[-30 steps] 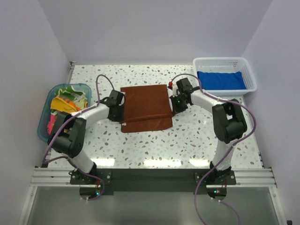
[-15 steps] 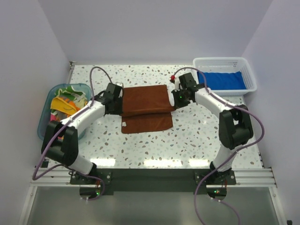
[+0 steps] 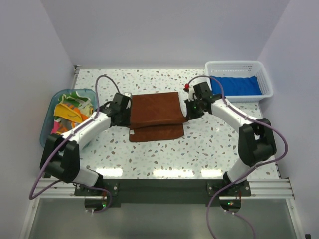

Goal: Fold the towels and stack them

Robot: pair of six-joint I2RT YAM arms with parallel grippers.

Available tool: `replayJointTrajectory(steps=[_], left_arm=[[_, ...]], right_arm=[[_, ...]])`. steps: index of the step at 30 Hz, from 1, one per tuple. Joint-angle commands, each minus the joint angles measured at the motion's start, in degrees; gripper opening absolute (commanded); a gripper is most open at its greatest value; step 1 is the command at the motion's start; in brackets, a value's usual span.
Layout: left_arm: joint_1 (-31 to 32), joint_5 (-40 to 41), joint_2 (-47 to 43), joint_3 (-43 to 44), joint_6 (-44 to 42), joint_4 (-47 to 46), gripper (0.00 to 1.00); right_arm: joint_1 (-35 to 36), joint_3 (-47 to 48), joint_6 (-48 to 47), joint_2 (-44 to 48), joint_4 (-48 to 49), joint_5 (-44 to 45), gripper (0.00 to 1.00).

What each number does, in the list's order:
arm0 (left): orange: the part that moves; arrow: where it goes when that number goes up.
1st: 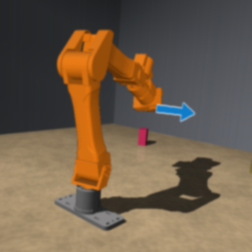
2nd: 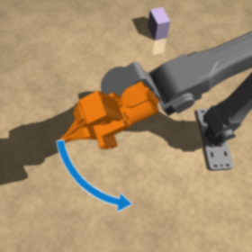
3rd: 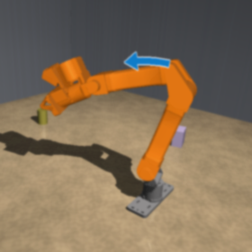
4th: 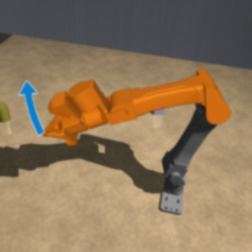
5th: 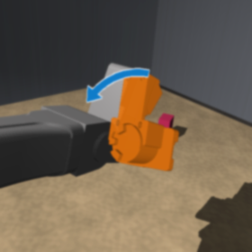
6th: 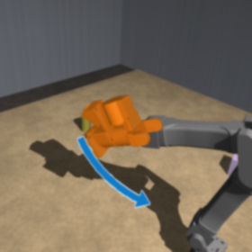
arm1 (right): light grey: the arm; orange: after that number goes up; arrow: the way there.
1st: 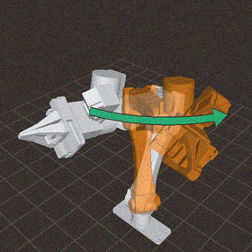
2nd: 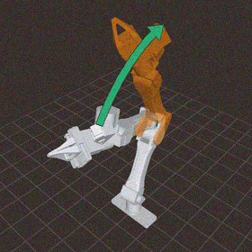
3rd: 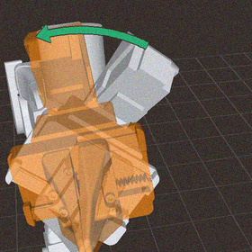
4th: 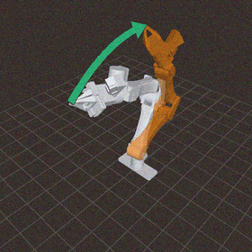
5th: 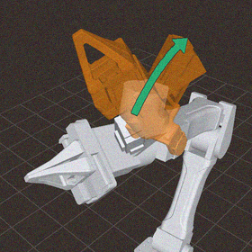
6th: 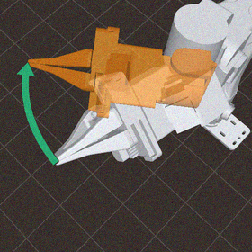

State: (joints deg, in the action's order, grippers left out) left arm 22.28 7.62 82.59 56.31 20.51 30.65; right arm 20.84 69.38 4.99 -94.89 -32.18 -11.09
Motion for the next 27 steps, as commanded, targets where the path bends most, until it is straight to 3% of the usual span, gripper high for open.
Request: replayJointTrajectory(steps=[1,11,14,20,23,27], left_arm=[[0.39,3.01,2.4,-2.87,0.58,-0.06,0.0],[2.15,3.37,5.04,-6.74,1.72,-2.79,0.04],[2.85,2.85,4.08,-7.8,2.34,-3.32,0.12],[3.82,2.58,-0.49,-10.26,5.23,-3.23,0.39],[4.43,2.93,-5.14,-12.36,8.56,-3.06,0.42],[4.96,1.27,-13.82,-16.66,12.09,-2.97,0.55]], right_arm=[[-1.06,-1.62,0.63,-2.65,0.72,0.99,0.0],[-0.8,-5.22,0.81,-6.89,3.44,-0.51,0.04],[-0.19,-5.84,0.81,-6.54,3.44,-0.95,0.09],[1.48,-8.03,1.07,-3.11,2.21,-1.65,0.26],[3.06,-10.14,1.42,0.4,1.78,-2.26,0.35],[6.75,-12.25,1.69,5.23,0.11,-1.48,0.43]])
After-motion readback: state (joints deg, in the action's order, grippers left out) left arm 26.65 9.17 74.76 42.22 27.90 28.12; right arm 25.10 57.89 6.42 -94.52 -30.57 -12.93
